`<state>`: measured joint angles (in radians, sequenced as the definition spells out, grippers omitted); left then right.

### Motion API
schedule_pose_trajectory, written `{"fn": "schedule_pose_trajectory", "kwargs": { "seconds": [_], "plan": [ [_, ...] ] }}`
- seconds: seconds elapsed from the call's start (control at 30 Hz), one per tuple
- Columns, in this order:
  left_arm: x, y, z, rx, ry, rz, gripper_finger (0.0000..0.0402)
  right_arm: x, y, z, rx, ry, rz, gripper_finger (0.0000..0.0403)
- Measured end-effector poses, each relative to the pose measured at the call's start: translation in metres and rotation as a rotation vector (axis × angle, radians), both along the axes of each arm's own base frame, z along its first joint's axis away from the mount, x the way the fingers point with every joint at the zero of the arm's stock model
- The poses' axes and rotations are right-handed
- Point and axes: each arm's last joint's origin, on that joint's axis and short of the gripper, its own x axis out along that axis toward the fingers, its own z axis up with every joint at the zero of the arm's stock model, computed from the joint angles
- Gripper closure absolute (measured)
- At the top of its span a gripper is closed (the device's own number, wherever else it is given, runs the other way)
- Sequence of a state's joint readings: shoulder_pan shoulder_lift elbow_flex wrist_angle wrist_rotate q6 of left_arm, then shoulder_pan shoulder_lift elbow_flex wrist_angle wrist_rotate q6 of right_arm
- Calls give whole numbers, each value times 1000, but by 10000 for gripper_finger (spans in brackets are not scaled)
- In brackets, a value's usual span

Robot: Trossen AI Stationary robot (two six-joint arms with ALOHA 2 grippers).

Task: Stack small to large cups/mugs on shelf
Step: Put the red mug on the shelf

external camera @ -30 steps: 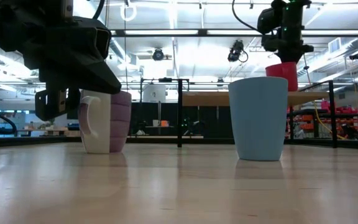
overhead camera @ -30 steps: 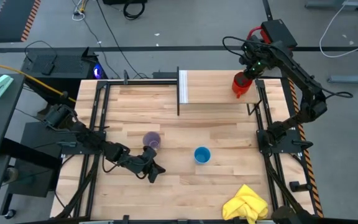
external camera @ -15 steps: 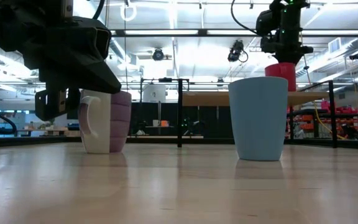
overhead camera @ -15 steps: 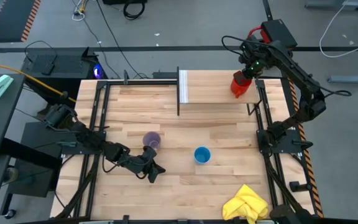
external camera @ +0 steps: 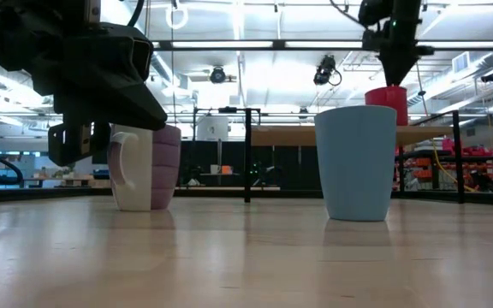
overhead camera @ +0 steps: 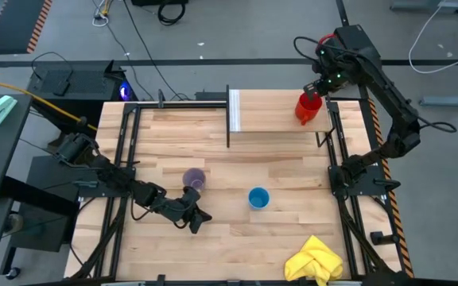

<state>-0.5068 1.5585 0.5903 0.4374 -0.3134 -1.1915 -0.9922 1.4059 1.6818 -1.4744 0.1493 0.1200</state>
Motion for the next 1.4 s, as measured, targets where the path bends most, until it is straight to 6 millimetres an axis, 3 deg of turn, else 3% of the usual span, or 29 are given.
{"fn": "schedule_pose_trajectory", "kwargs": {
  "seconds": [0.13, 0.3, 0.43, 0.57, 0.8, 1.03, 1.4],
  "plan": [
    [0, 0, 0, 0, 0, 0, 372, 0, 15, 18, 16, -31, -41, 301],
    [0, 0, 0, 4, 0, -2, 366, 13, 50, 38, -38, -118, 69, 338],
    [0, 1, 0, 25, -3, -10, 368, 30, 73, 37, -27, -131, 180, 390],
    [3, 6, 0, 29, -4, 6, 374, 50, 90, 29, -5, -106, 237, 391],
    [6, 12, 0, 26, -1, 22, 372, 81, 89, -5, 27, 57, 281, 397],
    [5, 11, 0, 21, 0, 13, 369, 83, 83, -36, 62, 195, 259, 399],
    [5, 11, 0, 19, -2, 15, 374, 82, 83, -43, 49, 235, 247, 401]
  ]
}}
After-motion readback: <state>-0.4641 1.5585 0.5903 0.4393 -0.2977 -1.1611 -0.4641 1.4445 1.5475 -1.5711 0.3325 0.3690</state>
